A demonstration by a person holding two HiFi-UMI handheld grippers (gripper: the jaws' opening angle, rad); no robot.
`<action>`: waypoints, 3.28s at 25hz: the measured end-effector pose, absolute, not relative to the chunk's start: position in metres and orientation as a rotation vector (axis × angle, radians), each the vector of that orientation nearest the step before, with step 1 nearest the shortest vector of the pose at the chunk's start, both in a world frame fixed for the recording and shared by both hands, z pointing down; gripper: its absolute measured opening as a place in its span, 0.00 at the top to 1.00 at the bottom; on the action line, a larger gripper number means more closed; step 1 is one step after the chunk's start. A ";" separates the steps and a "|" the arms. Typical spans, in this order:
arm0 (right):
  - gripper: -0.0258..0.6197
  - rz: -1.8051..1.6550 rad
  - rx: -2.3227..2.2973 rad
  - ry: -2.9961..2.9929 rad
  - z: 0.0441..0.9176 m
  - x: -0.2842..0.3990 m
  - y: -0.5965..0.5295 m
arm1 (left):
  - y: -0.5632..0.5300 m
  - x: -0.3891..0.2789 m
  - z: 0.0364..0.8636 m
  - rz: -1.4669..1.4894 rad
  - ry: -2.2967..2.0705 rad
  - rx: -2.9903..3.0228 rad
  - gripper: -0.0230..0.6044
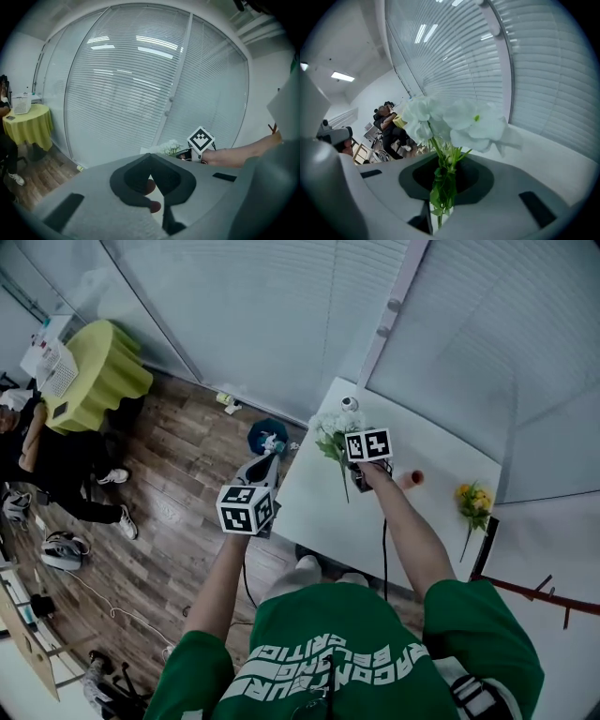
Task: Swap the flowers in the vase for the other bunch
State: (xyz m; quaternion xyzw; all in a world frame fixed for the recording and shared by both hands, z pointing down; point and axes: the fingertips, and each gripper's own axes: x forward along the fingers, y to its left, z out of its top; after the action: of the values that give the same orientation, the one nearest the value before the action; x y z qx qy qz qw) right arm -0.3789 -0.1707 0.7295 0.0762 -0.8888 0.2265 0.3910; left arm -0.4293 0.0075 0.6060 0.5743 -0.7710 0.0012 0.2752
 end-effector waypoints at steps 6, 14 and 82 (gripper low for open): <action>0.86 0.548 0.211 -2.482 0.624 -0.381 -0.194 | -0.021 -0.410 0.573 0.022 -2.085 1.638 0.96; 0.86 0.468 0.209 -2.666 0.531 -0.367 -0.201 | -0.035 -0.389 0.539 0.026 -2.109 1.697 0.96; 0.87 0.508 0.642 -2.725 0.583 -0.189 -0.359 | -0.206 -0.285 0.555 0.197 -1.863 1.913 0.96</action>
State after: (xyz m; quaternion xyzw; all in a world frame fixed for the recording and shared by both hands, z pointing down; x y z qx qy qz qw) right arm -0.1890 -0.3592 0.5827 0.2233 -0.9471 0.1767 0.1477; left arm -0.2853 -0.2060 0.5550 0.6953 -0.6771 0.0717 0.2299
